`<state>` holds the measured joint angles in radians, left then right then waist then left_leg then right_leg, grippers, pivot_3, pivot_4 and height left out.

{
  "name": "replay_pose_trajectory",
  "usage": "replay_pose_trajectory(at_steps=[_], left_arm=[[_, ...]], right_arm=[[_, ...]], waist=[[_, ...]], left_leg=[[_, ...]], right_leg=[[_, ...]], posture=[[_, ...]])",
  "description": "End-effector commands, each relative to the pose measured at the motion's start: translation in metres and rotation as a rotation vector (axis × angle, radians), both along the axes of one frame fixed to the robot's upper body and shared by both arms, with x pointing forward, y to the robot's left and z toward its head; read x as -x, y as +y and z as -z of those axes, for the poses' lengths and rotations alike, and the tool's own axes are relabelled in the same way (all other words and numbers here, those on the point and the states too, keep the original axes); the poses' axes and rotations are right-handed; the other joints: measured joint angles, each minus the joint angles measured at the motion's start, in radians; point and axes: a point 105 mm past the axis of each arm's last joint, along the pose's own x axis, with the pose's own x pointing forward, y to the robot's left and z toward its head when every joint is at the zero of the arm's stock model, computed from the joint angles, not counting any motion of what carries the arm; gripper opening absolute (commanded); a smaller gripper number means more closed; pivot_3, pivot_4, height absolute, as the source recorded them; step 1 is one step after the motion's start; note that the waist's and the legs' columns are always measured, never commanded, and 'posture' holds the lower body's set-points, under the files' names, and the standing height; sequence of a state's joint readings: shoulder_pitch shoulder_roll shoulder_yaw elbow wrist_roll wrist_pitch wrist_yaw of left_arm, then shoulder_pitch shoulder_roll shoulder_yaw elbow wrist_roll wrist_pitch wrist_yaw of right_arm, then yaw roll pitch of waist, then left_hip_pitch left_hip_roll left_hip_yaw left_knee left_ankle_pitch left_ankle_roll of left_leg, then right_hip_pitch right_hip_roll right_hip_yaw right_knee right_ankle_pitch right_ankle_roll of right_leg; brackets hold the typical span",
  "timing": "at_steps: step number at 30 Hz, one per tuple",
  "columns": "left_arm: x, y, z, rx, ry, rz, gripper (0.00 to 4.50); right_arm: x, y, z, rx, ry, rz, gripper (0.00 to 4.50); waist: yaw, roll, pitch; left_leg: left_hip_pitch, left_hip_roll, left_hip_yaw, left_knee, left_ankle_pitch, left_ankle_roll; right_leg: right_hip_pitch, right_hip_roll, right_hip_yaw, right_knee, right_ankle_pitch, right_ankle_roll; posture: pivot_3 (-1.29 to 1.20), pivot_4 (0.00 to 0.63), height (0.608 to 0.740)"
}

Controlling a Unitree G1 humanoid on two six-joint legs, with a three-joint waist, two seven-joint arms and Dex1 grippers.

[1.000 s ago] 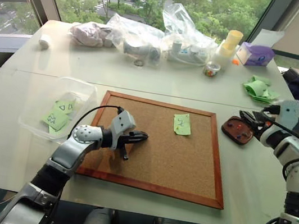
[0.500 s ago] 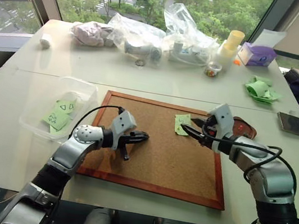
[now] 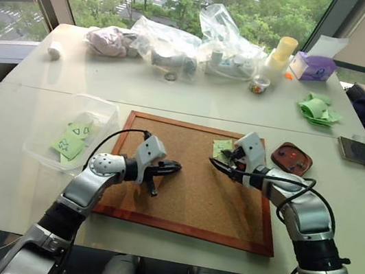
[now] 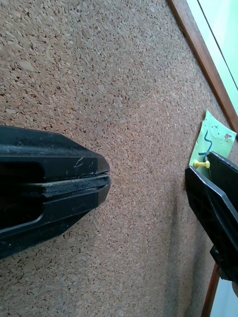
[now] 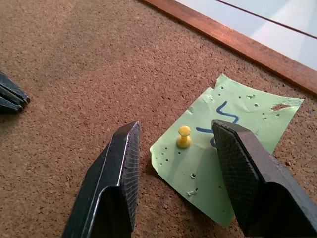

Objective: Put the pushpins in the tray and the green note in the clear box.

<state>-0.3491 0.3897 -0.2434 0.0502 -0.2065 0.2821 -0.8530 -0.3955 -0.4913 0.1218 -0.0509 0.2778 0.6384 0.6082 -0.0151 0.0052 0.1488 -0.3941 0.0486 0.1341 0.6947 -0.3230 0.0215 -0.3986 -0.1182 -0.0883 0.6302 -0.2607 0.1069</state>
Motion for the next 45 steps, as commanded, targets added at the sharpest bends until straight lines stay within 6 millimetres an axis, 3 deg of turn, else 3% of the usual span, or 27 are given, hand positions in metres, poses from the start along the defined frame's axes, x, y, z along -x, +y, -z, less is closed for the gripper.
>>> replay_pose_trajectory(at_steps=[1,5,12,17,21,25,29,33,35,40,45], left_arm=[[0.003,0.01,0.022,-0.064,0.073,-0.031,0.0],[0.004,0.011,0.022,-0.066,0.074,-0.033,0.0],[0.005,0.013,0.023,-0.07,0.08,-0.039,0.0],[0.006,0.014,0.024,-0.071,0.084,-0.041,0.0],[0.005,0.016,0.021,-0.073,0.083,-0.043,0.0],[0.002,0.028,-0.006,-0.02,0.124,-0.035,0.0],[-0.005,0.032,-0.044,0.07,0.144,-0.012,1.39],[-0.017,0.025,-0.079,0.218,0.167,-0.002,3.44],[-0.024,0.023,-0.086,0.278,0.186,-0.018,4.44],[-0.045,-0.003,-0.092,0.539,0.414,-0.077,4.44],[-0.048,-0.026,-0.082,0.596,0.572,-0.096,4.44]], right_arm=[[-0.004,0.004,-0.009,0.001,-0.045,-0.013,1.8],[-0.003,0.005,-0.009,0.001,-0.052,-0.021,0.03],[0.001,0.009,-0.054,-0.025,-0.175,-0.047,0.03],[0.015,0.012,-0.081,-0.017,-0.231,-0.111,0.03],[0.027,0.016,-0.086,0.006,-0.234,-0.172,0.03],[0.039,0.018,-0.085,0.057,-0.233,-0.246,0.03],[0.05,0.022,-0.086,0.063,-0.231,-0.311,0.0],[0.056,0.021,-0.085,0.12,-0.238,-0.353,0.0],[0.058,0.021,-0.084,0.142,-0.241,-0.372,0.0],[0.061,0.025,-0.088,0.172,-0.274,-0.396,0.0],[0.063,0.028,-0.091,0.18,-0.292,-0.4,0.0]], waist=[[0.0,0.0,0.0],[0.0,0.0,0.0],[0.0,0.0,0.0],[0.0,0.0,0.0],[-0.001,0.0,0.0],[-0.005,-0.001,0.001],[-0.002,-0.002,0.002],[0.011,-0.006,0.004],[0.016,-0.006,0.005],[0.027,-0.009,0.006],[0.025,-0.013,0.009]], left_leg=[[0.0,0.0,0.0,0.0,0.0,0.0],[0.0,0.0,0.0,0.0,0.0,0.0],[-0.002,0.0,0.0,0.0,0.001,-0.001],[-0.01,0.0,0.0,0.0,0.004,-0.007],[-0.01,0.0,0.0,0.0,0.003,-0.006],[-0.01,0.0,0.0,0.0,0.003,-0.005],[-0.011,0.001,-0.001,0.0,0.003,-0.006],[-0.014,0.0,-0.002,0.003,0.004,-0.006],[-0.015,-0.001,-0.002,0.004,0.003,-0.005],[-0.015,-0.003,-0.002,0.004,0.003,-0.004],[-0.015,-0.004,-0.002,0.004,0.003,-0.006]], right_leg=[[0.0,0.0,0.0,0.0,0.0,0.0],[0.0,0.0,0.0,0.0,0.0,0.0],[-0.002,0.0,0.0,0.0,0.0,0.0],[-0.01,0.0,0.0,0.0,0.0,0.0],[-0.009,0.001,0.0,0.0,0.0,0.0],[-0.01,0.001,0.0,0.0,0.0,0.0],[-0.012,0.003,0.0,0.0,0.0,0.0],[-0.012,0.002,0.0,0.0,0.0,0.0],[-0.012,0.001,0.0,0.0,0.0,0.0],[-0.011,0.001,-0.001,-0.001,0.0,0.001],[-0.011,0.002,-0.001,0.0,0.0,0.001]], posture=[[0.0,0.15,0.74],[0.0,0.15,0.74],[0.0,0.15,0.74],[0.0,0.15,0.74],[0.0,0.15,0.74],[0.0,0.15,0.74],[0.0,0.15,0.74],[0.0,0.15,0.74],[0.0,0.15,0.74],[0.0,0.15,0.74],[0.0,0.15,0.74]])
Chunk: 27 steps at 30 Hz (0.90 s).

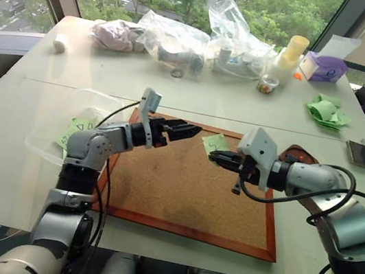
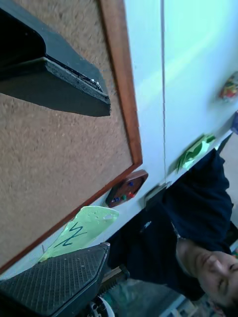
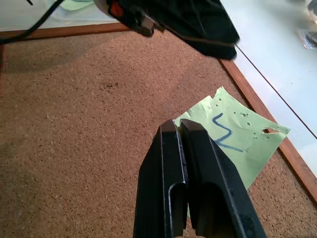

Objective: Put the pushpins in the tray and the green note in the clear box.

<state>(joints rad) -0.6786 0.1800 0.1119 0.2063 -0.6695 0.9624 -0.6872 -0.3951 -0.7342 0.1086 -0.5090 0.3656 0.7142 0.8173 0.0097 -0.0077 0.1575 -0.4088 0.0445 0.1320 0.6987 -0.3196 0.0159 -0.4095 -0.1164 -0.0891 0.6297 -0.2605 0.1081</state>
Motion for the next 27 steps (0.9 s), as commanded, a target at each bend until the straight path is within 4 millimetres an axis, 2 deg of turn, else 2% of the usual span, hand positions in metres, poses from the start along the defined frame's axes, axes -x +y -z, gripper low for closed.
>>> replay_pose_trajectory(at_steps=[1,10,13,20,21,24,27], left_arm=[[-0.006,-0.008,-0.009,0.067,0.062,-0.01,4.44],[0.004,-0.03,-0.005,0.117,0.171,0.072,4.44],[0.009,-0.034,-0.005,0.132,0.186,0.096,3.74],[0.018,-0.037,-0.008,0.151,0.188,0.13,0.29],[0.018,-0.036,-0.007,0.141,0.181,0.126,0.05],[0.015,-0.033,-0.004,0.109,0.159,0.105,0.05],[0.011,-0.027,-0.002,0.087,0.13,0.077,0.05]], right_arm=[[0.005,0.004,-0.015,0.01,-0.074,-0.023,0.0],[0.003,0.002,-0.016,0.008,-0.079,0.0,0.0],[0.003,0.002,-0.016,0.007,-0.08,0.005,0.0],[0.0,0.0,-0.015,0.007,-0.086,0.017,0.0],[0.0,0.0,-0.016,0.006,-0.089,0.019,0.0],[-0.002,-0.003,-0.023,-0.013,-0.098,0.033,0.0],[-0.009,-0.019,-0.038,-0.051,-0.118,0.1,0.0]], waist=[[0.001,-0.001,0.001],[0.001,-0.002,0.001],[0.001,-0.002,0.001],[0.001,-0.002,0.001],[0.001,-0.002,0.001],[0.001,-0.002,0.001],[0.002,-0.002,0.001]], left_leg=[[0.0,0.0,0.0,0.0,0.0,-0.001],[0.0,0.0,0.0,0.0,0.001,-0.002],[0.0,0.0,0.0,0.0,0.001,-0.002],[0.0,0.0,0.0,0.0,0.002,-0.003],[0.0,0.0,0.0,0.0,0.002,-0.003],[0.0,0.0,0.0,0.0,0.002,-0.003],[0.0,0.0,0.0,0.0,0.002,-0.003]], right_leg=[[0.0,0.0,0.0,0.0,0.0,0.0],[0.0,0.0,0.0,0.0,0.0,0.0],[0.0,0.0,0.0,0.0,0.0,0.0],[0.0,0.0,0.0,0.0,0.0,0.0],[0.0,0.0,0.0,0.0,0.0,0.0],[0.0,0.0,0.0,0.0,0.0,0.0],[0.0,0.001,0.0,0.0,0.0,0.0]], posture=[[0.0,0.15,0.74],[0.0,0.15,0.74],[0.0,0.15,0.74],[0.0,0.15,0.74],[0.0,0.15,0.74],[0.0,0.15,0.74],[0.0,0.15,0.74]])
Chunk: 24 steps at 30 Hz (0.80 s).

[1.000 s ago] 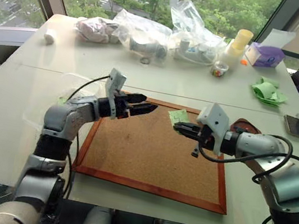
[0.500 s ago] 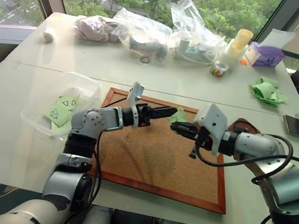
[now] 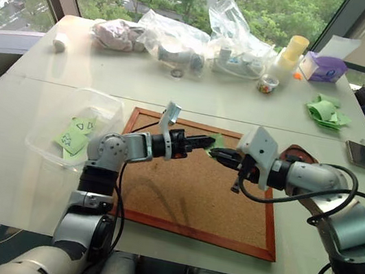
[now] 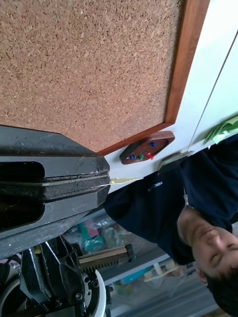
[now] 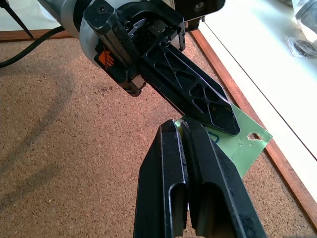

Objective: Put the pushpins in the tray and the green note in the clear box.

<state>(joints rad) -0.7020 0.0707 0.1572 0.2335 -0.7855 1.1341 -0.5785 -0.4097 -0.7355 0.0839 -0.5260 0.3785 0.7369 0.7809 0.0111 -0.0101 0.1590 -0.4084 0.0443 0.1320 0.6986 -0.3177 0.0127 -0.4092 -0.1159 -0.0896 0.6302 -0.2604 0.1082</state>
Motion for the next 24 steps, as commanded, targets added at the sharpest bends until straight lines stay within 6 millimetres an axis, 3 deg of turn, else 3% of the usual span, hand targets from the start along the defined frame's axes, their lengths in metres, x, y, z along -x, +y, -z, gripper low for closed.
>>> replay_pose_trajectory(at_steps=[1,7,15,20,24], left_arm=[[-0.004,0.007,-0.005,-0.017,-0.067,-0.031,0.05],[-0.011,0.017,-0.004,-0.026,-0.095,-0.086,0.05],[-0.014,0.025,-0.018,-0.034,-0.206,-0.125,0.05],[-0.013,0.026,-0.017,-0.047,-0.227,-0.126,0.05],[-0.013,0.027,-0.016,-0.043,-0.229,-0.131,0.05]], right_arm=[[-0.008,-0.023,-0.032,-0.045,-0.09,0.091,0.0],[-0.017,-0.07,-0.046,-0.171,-0.077,0.284,0.0],[-0.035,-0.169,-0.013,-0.33,0.034,0.704,0.0],[-0.045,-0.198,0.016,-0.329,0.075,0.858,0.0],[-0.054,-0.21,0.033,-0.343,0.094,0.929,0.0]], waist=[[0.001,0.0,0.0],[0.002,0.0,0.0],[0.001,0.0,0.0],[-0.001,0.0,0.0],[-0.004,0.001,0.0]], left_leg=[[0.0,0.0,0.0,0.0,0.0,0.0],[0.0,0.0,0.0,0.0,0.0,0.0],[0.0,0.0,0.001,0.0,0.0,0.0],[0.0,0.0,0.002,0.0,0.0,-0.001],[0.001,0.0,0.002,0.0,0.001,-0.002]], right_leg=[[0.0,0.0,0.0,0.0,0.0,0.0],[0.0,0.0,0.0,0.0,0.0,0.0],[0.001,0.0,-0.001,0.0,0.0,0.0],[0.001,0.001,-0.001,0.0,0.0,0.0],[0.001,0.001,-0.001,0.001,0.0,0.0]], posture=[[0.0,0.15,0.74],[0.0,0.15,0.74],[0.0,0.15,0.74],[0.0,0.15,0.74],[0.0,0.15,0.74]])
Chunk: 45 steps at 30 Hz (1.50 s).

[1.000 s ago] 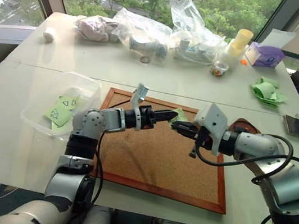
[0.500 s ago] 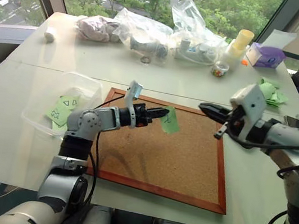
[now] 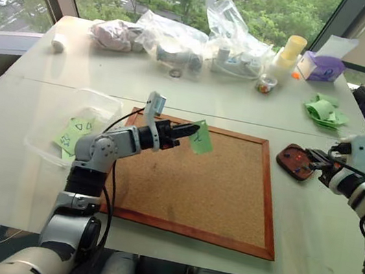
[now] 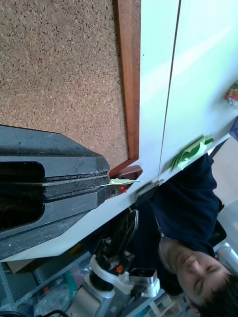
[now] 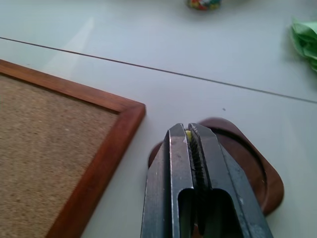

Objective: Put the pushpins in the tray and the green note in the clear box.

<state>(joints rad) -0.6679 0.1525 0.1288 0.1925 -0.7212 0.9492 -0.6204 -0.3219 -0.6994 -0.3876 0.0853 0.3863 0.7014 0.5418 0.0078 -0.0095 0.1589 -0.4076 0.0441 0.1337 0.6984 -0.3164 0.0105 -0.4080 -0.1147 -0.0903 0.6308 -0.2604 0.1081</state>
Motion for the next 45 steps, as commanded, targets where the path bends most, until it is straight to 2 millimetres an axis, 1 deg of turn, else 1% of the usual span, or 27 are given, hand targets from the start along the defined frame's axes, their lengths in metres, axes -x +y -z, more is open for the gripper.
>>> replay_pose_trajectory(at_steps=[1,8,13,15,16,20,21,22,24,26,30,31,34,35,38,39,41,42,44,45], left_arm=[[0.002,-0.002,-0.009,0.009,-0.054,0.008,0.05],[0.004,0.0,-0.007,-0.006,-0.063,-0.003,0.05],[0.004,0.001,-0.006,-0.022,-0.071,-0.013,0.05],[0.004,0.002,-0.005,-0.029,-0.078,-0.017,0.0],[0.004,0.002,-0.005,-0.03,-0.079,-0.018,0.0],[0.003,0.002,-0.006,-0.028,-0.079,-0.024,0.0],[0.003,0.003,-0.006,-0.029,-0.079,-0.025,0.0],[0.003,0.003,-0.006,-0.028,-0.08,-0.027,0.0],[0.003,0.003,-0.006,-0.029,-0.081,-0.03,0.0],[0.002,0.004,-0.006,-0.029,-0.082,-0.033,0.0],[0.0,0.006,-0.005,-0.038,-0.089,-0.04,0.0],[0.0,0.006,-0.005,-0.042,-0.094,-0.042,0.0],[-0.003,0.009,-0.007,-0.06,-0.117,-0.054,0.0],[-0.003,0.011,-0.009,-0.067,-0.13,-0.059,0.0],[-0.003,0.016,-0.017,-0.121,-0.208,-0.064,0.0],[-0.002,0.017,-0.019,-0.136,-0.228,-0.062,0.0],[0.002,0.02,-0.036,-0.248,-0.385,-0.071,0.0],[0.003,0.021,-0.042,-0.29,-0.443,-0.08,0.0],[0.003,0.025,-0.049,-0.33,-0.501,-0.107,0.0],[0.002,0.036,-0.063,-0.361,-0.551,-0.168,0.0]], right_arm=[[-0.007,-0.012,-0.004,0.028,-0.046,0.058,0.0],[-0.015,-0.018,0.019,0.032,-0.007,0.094,0.0],[-0.013,-0.017,0.038,0.051,0.06,0.09,0.0],[-0.013,-0.018,0.041,0.044,0.07,0.105,0.57],[-0.013,-0.016,0.037,0.038,0.056,0.1,0.91],[-0.013,-0.014,0.022,0.037,0.013,0.09,2.87],[-0.012,-0.014,0.018,0.036,0.007,0.091,3.47],[-0.011,-0.014,0.014,0.048,-0.002,0.087,3.95],[-0.008,-0.009,0.001,0.071,-0.025,0.057,3.95],[-0.005,-0.005,-0.007,0.085,-0.037,0.036,3.95],[-0.002,0.01,-0.026,0.096,-0.065,-0.035,3.95],[-0.001,0.016,-0.032,0.104,-0.075,-0.07,3.95],[0.003,0.041,-0.049,0.104,-0.104,-0.183,3.95],[0.004,0.049,-0.053,0.101,-0.108,-0.219,3.95],[0.013,0.081,-0.063,0.092,-0.129,-0.381,3.95],[0.015,0.087,-0.064,0.091,-0.131,-0.413,3.95],[0.024,0.114,-0.069,0.111,-0.147,-0.56,3.95],[0.027,0.123,-0.07,0.117,-0.15,-0.607,3.95],[0.03,0.132,-0.071,0.122,-0.152,-0.654,3.95],[0.036,0.147,-0.069,0.112,-0.145,-0.744,3.95]], waist=[[-0.001,0.0,0.0],[-0.001,0.0,0.0],[-0.003,0.0,0.0],[-0.003,0.0,0.0],[-0.003,0.0,0.0],[-0.003,0.001,0.0],[-0.002,0.001,0.0],[-0.002,0.001,0.0],[-0.001,0.001,0.0],[-0.001,0.001,0.0],[-0.001,0.001,0.0],[-0.001,0.001,0.0],[0.0,0.001,0.0],[0.0,0.001,0.0],[0.0,0.001,0.0],[-0.001,0.001,0.0],[0.0,0.001,0.0],[0.0,0.001,0.0],[0.003,0.001,0.0],[0.005,0.001,0.0]], left_leg=[[0.0,0.0,0.0,0.0,0.0,0.0],[0.0,0.0,0.0,0.0,0.0,-0.001],[0.001,0.0,0.0,0.0,0.0,-0.001],[0.001,0.001,0.0,0.0,0.0,-0.001],[0.001,0.001,0.0,0.0,0.0,-0.001],[0.001,0.001,0.0,0.0,0.001,-0.001],[0.001,0.001,0.0,0.0,0.001,-0.001],[0.001,0.001,0.0,0.0,0.001,-0.001],[0.001,0.001,0.0,0.0,0.001,-0.001],[0.001,0.001,-0.001,0.0,0.001,-0.001],[0.001,0.001,-0.001,0.0,0.001,-0.001],[0.001,0.001,-0.001,0.0,0.001,-0.001],[0.001,0.001,-0.001,0.0,0.001,-0.001],[0.001,0.001,-0.001,0.0,0.001,-0.001],[0.001,0.001,-0.001,0.0,0.001,-0.001],[0.001,0.001,-0.001,0.0,0.001,-0.001],[0.001,0.001,-0.001,0.0,0.001,-0.001],[0.001,0.001,-0.001,0.0,0.001,-0.001],[0.0,0.001,-0.001,0.0,0.0,-0.001],[0.0,0.001,-0.001,0.0,0.0,-0.001]], right_leg=[[0.0,0.0,0.0,0.0,0.0,0.0],[0.0,0.001,0.0,0.0,0.0,0.0],[0.001,0.001,0.0,0.0,0.0,0.0],[0.001,0.001,0.0,0.0,0.0,0.0],[0.002,0.001,0.0,0.0,0.0,0.0],[0.002,0.001,0.0,0.0,0.0,0.0],[0.002,0.001,0.0,0.0,0.0,0.0],[0.002,0.001,0.0,0.0,0.0,0.0],[0.002,0.001,0.0,0.0,0.0,0.0],[0.002,0.001,0.0,0.0,0.0,0.0],[0.002,0.001,0.0,0.0,0.0,0.0],[0.002,0.001,0.0,0.0,0.0,0.0],[0.002,0.001,0.0,0.0,0.0,0.0],[0.002,0.001,0.0,0.0,0.0,0.0],[0.001,0.001,0.0,0.0,0.0,0.0],[0.001,0.001,0.0,0.0,0.0,0.0],[0.001,0.002,0.0,0.0,0.0,0.0],[0.001,0.002,0.0,0.0,0.0,0.0],[0.001,0.002,0.0,0.0,0.0,0.0],[0.001,0.001,0.0,0.0,0.0,0.0]], posture=[[0.0,0.15,0.74],[0.0,0.15,0.74],[0.0,0.15,0.74],[0.0,0.15,0.74],[0.0,0.15,0.74],[0.0,0.15,0.74],[0.0,0.15,0.74],[0.0,0.15,0.74],[0.0,0.15,0.74],[0.0,0.15,0.74],[0.0,0.15,0.74],[0.0,0.15,0.74],[0.0,0.15,0.74],[0.0,0.15,0.74],[0.0,0.15,0.74],[0.0,0.15,0.74],[0.0,0.15,0.74],[0.0,0.15,0.74],[0.0,0.15,0.74],[0.0,0.15,0.74]])
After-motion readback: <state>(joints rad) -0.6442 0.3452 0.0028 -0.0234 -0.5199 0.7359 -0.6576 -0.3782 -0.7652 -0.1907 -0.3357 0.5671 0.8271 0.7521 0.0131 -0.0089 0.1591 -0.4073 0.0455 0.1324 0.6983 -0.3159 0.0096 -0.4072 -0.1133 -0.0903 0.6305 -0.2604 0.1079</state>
